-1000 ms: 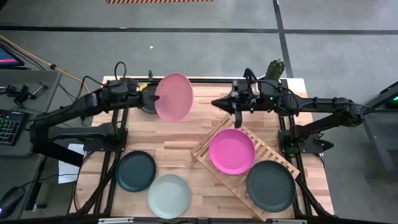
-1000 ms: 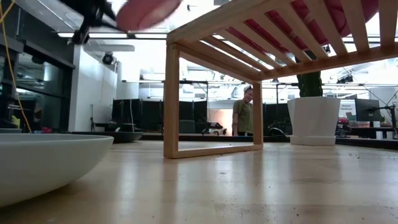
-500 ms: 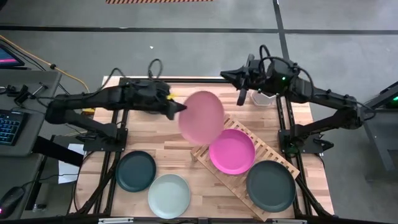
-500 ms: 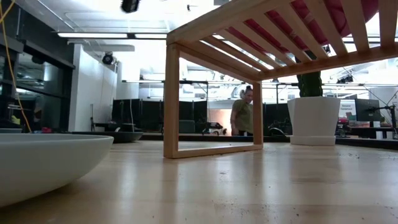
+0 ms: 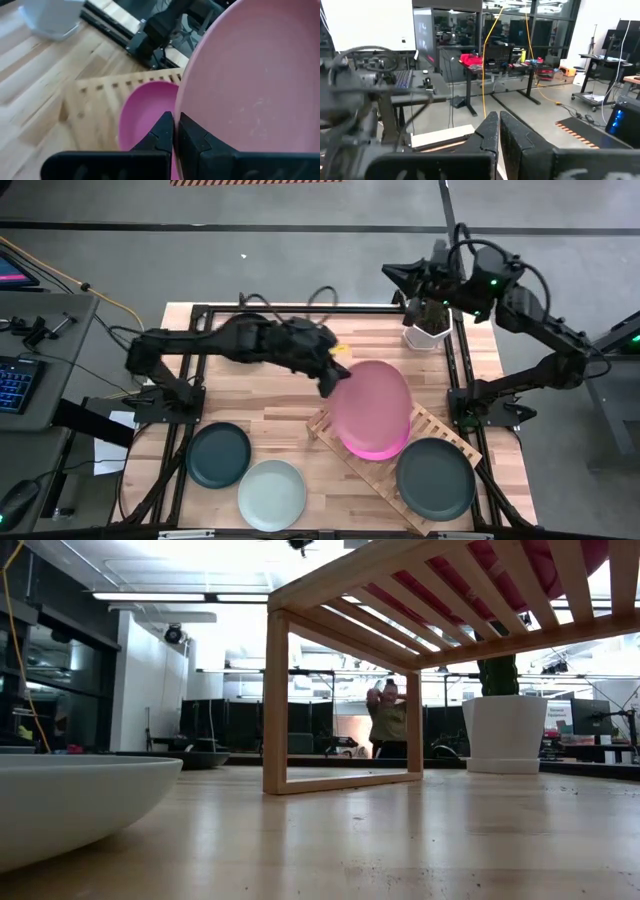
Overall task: Place and stack plates onto a shelf
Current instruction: Stack the light pink plate on top of the black plate on the shelf
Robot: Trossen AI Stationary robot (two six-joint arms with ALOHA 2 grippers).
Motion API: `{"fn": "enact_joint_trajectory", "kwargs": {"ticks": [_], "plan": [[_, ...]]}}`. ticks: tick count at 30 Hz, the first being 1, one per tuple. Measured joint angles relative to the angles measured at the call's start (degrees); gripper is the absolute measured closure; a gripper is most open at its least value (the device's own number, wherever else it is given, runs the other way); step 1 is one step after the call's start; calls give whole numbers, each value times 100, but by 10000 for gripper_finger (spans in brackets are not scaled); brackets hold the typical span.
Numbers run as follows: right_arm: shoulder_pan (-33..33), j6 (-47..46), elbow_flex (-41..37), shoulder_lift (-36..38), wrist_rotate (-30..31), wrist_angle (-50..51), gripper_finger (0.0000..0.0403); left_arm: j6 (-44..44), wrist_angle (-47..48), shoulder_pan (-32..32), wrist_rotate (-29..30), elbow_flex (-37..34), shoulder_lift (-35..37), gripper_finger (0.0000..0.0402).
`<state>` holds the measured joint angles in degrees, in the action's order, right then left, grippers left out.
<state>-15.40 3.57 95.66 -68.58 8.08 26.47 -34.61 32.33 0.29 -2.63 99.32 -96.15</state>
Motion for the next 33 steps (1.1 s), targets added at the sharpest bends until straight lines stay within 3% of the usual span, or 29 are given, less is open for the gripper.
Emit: {"fn": "enact_joint_trajectory", "kwargs": {"ticks": [10, 17, 24, 33], "plan": [[0, -116, 266, 0, -2, 552, 402, 906, -293, 288, -679, 1795, -1901, 401], [0, -369, 266, -4, 116, 789, 402, 1857, -485, 524, -958, 2887, -2792, 401], [0, -382, 266, -4, 120, 810, 402, 2471, -1132, 706, -1124, 3178, -3193, 401], [0, -516, 266, -4, 131, 816, 402, 3225, -1689, 733, -347, 3182, -3339, 401]]}}
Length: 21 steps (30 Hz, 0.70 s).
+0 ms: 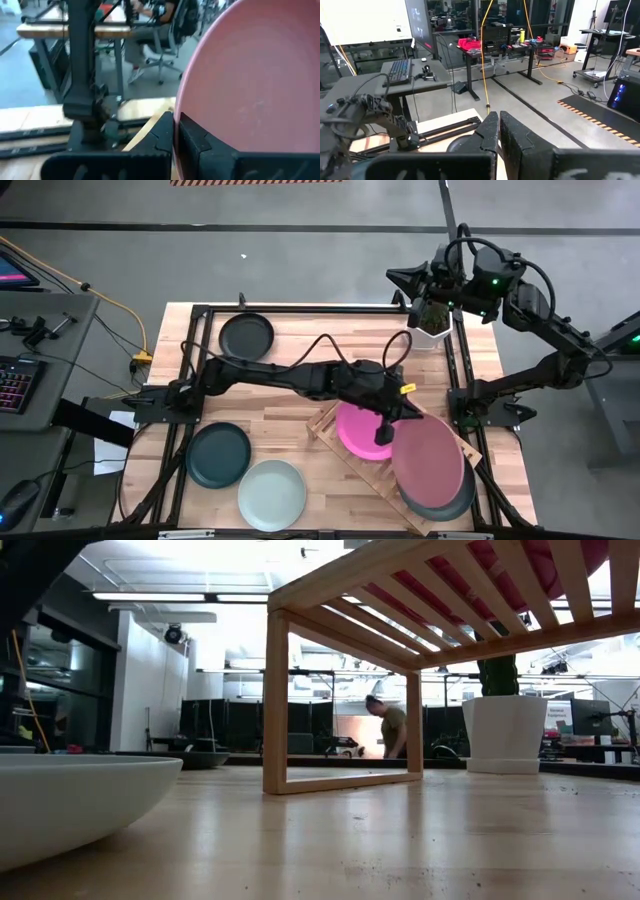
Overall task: Place and stack plates onto a shelf
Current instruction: Stack the light pink plate on top of the black plate on the shelf, then stack the black plate on top of the pink plate on the shelf
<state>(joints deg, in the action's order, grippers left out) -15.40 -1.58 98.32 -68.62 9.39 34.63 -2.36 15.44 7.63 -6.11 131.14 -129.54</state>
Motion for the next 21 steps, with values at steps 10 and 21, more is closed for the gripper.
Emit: {"fn": "enact_joint_trajectory", "kwargs": {"ticks": [10, 21], "plan": [[0, 37, 0, 0, -2, 22, 402, 139, -52, -39, 256, -8, -288, 397], [0, 55, -2, 0, 0, 37, 402, 156, -116, -97, 436, -5, -294, 342]]}}
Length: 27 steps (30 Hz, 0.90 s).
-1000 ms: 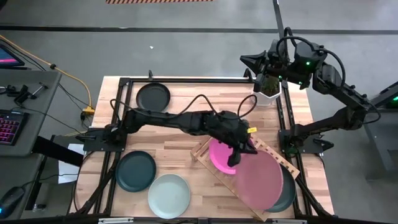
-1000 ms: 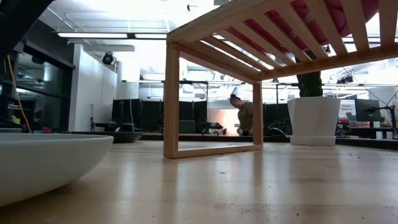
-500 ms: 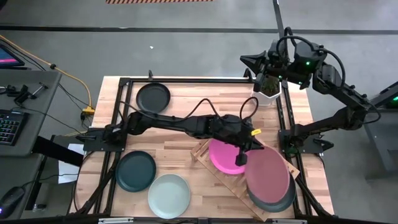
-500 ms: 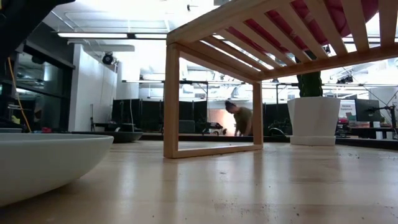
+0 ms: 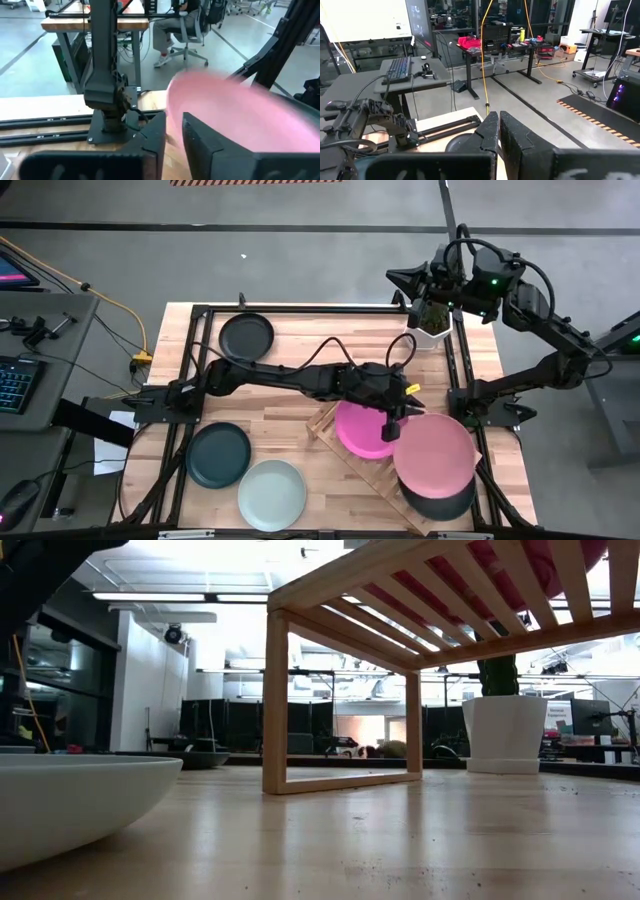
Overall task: Place and stack plates onto a shelf
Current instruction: Stack the black plate on top of the pink plate on the shelf
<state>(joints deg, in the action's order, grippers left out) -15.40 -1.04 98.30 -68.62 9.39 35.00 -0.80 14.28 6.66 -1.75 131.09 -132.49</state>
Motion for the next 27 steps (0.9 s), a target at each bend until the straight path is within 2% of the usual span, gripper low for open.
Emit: {"fn": "enact_joint_trajectory", "kwargs": {"ticks": [7, 12, 16, 19, 23, 27], "plan": [[0, 126, 0, 1, 63, 20, 402, 30, 235, -31, -83, 5, 54, 294], [0, 79, 0, 90, 95, 582, 402, 294, 1532, -325, -128, 106, 690, 282], [1, -179, 0, 173, 260, 1242, 402, 205, 2717, -703, -428, 94, 1256, 284], [0, -367, 0, 249, 262, 1757, 402, 91, 3234, -950, -567, 52, 1619, 284], [7, -620, -65, 264, 227, 2315, 402, -63, 2861, -1094, -624, -673, 2513, 284], [7, -665, -439, 303, -75, 2334, 402, -347, 1671, -1115, -497, -2340, 3730, 284]]}}
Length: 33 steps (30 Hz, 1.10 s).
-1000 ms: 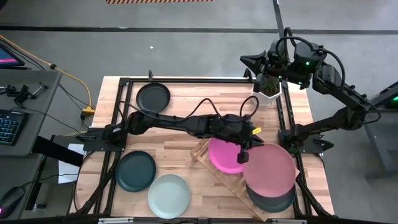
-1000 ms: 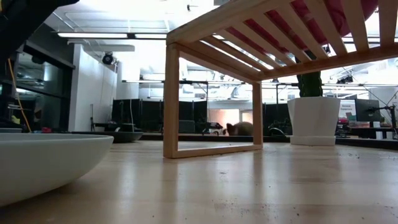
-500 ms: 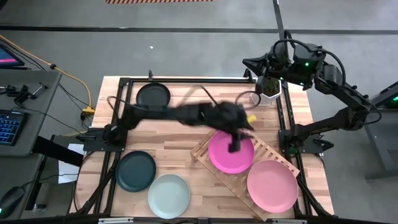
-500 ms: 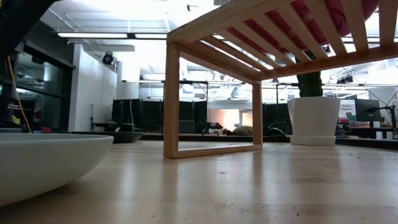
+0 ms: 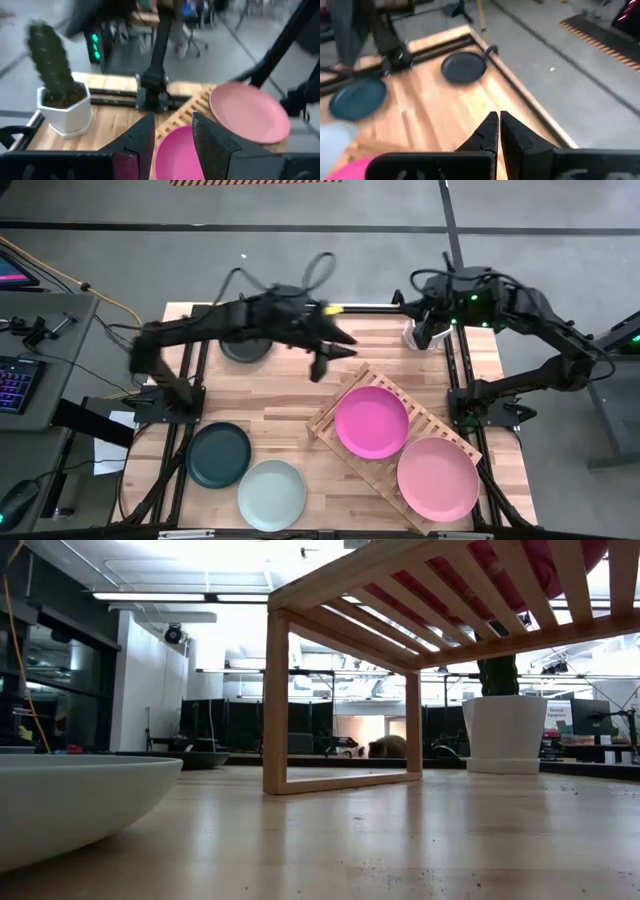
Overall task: Place and stack plates onto a shelf
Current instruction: Stack the black plate on top of the pink plate on the shelf
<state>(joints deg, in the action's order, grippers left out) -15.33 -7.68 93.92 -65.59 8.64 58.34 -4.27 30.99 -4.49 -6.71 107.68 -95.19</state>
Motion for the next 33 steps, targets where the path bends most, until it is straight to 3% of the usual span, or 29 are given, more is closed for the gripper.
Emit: {"fn": "enact_joint_trajectory", "kwargs": {"ticks": [3, 7, 12, 18, 28, 30, 33], "plan": [[0, -32, -507, 23, -317, -437, 402, -357, -1250, 7, 403, -1638, 1108, 284], [0, -141, -1473, 40, -1035, -1735, 402, -862, -2790, 93, 1049, -3711, 2483, 284], [2, -468, -2458, 34, -1457, -3509, 402, -1268, -3915, 227, 1745, -5307, 3842, 284], [66, -1194, -2576, -249, -1472, -4419, 402, -1448, -3921, 234, 2362, -5831, 4733, 284], [165, -1025, -1141, -2515, -1450, -4486, 402, -1017, -3716, 232, 2753, -5823, 5066, 284], [119, -1023, -828, -2902, -1530, -4419, 402, -1131, -3224, 236, 3099, -5816, 5106, 285], [58, -928, -399, -3245, -1812, -4263, 402, -1749, -1768, 193, 4117, -5824, 5117, 301]]}}
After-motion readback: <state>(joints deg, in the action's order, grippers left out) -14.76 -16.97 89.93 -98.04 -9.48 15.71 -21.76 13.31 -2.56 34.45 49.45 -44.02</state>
